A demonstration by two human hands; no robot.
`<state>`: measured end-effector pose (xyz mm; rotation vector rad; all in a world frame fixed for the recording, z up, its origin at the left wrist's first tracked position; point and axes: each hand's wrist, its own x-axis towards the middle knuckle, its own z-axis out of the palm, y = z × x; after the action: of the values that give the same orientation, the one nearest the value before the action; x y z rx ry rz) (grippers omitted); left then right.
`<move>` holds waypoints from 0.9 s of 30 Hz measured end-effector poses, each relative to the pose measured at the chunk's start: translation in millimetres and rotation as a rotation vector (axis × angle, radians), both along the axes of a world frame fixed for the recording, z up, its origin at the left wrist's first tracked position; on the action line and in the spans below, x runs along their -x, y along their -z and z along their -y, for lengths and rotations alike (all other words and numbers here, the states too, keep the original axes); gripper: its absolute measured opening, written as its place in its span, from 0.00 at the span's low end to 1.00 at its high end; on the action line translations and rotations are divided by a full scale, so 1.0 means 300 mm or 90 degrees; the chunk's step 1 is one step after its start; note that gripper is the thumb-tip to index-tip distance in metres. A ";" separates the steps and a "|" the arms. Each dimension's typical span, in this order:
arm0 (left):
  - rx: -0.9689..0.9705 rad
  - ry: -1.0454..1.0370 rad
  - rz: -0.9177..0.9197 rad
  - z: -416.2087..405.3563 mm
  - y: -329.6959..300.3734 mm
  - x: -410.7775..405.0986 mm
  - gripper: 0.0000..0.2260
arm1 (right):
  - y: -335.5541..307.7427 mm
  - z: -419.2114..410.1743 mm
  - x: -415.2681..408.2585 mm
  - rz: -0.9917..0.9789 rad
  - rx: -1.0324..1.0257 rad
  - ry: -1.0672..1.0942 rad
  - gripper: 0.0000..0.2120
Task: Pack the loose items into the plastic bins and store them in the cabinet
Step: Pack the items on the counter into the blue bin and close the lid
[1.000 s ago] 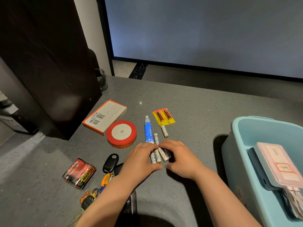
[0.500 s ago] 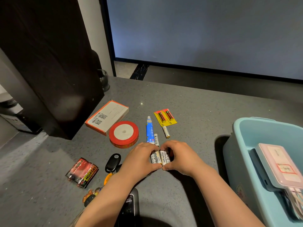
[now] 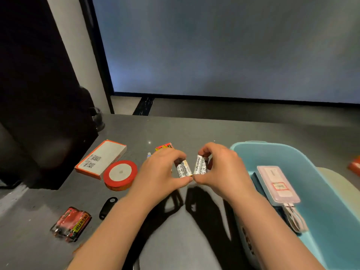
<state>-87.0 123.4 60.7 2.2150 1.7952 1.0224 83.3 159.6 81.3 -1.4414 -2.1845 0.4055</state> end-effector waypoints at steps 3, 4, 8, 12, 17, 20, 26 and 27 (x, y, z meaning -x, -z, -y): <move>-0.039 0.039 0.007 -0.020 -0.067 -0.137 0.20 | -0.077 0.010 -0.167 -0.016 -0.015 0.060 0.22; -0.043 0.053 0.010 -0.029 -0.079 -0.188 0.20 | -0.092 0.008 -0.232 -0.018 -0.011 0.081 0.22; -0.022 0.096 0.009 -0.071 -0.073 -0.384 0.21 | -0.086 -0.016 -0.486 0.017 0.002 0.158 0.22; 0.024 0.084 0.026 -0.123 -0.037 -0.506 0.21 | -0.004 -0.083 -0.611 0.056 0.067 0.148 0.22; 0.036 0.016 0.038 -0.192 -0.019 -0.527 0.21 | 0.094 -0.217 -0.564 0.130 0.124 0.023 0.25; 0.051 0.008 0.025 -0.215 0.000 -0.517 0.21 | 0.139 -0.281 -0.499 0.201 0.149 -0.049 0.23; 0.087 0.024 -0.011 -0.246 0.045 -0.497 0.21 | 0.211 -0.361 -0.424 0.371 0.139 -0.126 0.16; 0.086 0.027 -0.015 -0.251 0.049 -0.494 0.21 | 0.222 -0.373 -0.421 0.394 0.141 -0.130 0.16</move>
<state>61.1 198.5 45.9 2.1831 1.7626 0.8430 209.5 271.4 14.8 -1.6238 -2.8705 0.3033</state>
